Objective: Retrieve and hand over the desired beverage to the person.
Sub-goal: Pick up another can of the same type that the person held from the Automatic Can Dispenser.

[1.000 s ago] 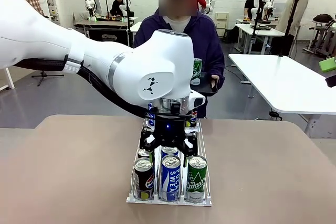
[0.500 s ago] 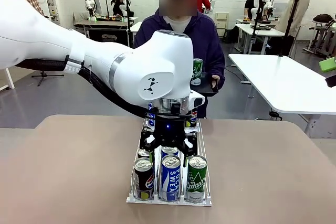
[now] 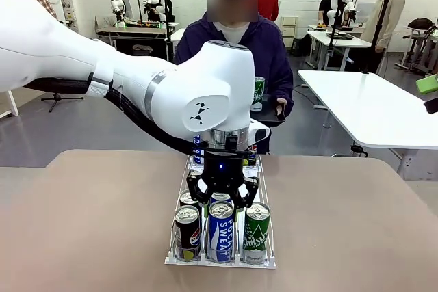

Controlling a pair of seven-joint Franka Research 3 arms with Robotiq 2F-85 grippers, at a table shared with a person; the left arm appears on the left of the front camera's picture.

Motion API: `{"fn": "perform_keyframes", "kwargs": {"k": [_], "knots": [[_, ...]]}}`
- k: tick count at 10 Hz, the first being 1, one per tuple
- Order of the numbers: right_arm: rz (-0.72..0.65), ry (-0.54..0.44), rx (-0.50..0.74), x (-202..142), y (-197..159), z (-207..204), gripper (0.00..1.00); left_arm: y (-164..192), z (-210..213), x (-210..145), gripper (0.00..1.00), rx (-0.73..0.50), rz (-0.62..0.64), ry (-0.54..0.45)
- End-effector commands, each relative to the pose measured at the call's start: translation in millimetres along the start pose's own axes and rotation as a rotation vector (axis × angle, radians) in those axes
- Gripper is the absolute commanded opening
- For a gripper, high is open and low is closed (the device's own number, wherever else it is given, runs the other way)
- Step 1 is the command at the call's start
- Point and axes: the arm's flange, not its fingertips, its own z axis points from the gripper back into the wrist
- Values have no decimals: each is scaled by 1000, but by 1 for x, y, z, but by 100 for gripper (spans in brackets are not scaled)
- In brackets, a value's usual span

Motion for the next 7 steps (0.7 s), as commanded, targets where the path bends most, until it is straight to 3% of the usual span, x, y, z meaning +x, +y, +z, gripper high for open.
{"fn": "perform_keyframes", "kwargs": {"k": [1,2,3,7], "knots": [[3,2,-12,-1,-1,-1,100,-2,1,3,0,13,-8,18],[3,2,-12,-1,-1,-1,100,-2,1,3,7,11,-7,22],[3,2,-12,-1,-1,-1,100,-2,0,3,1,13,-11,24],[3,2,-12,-1,-1,-1,100,0,23,-6,0,28,-18,41]]}}
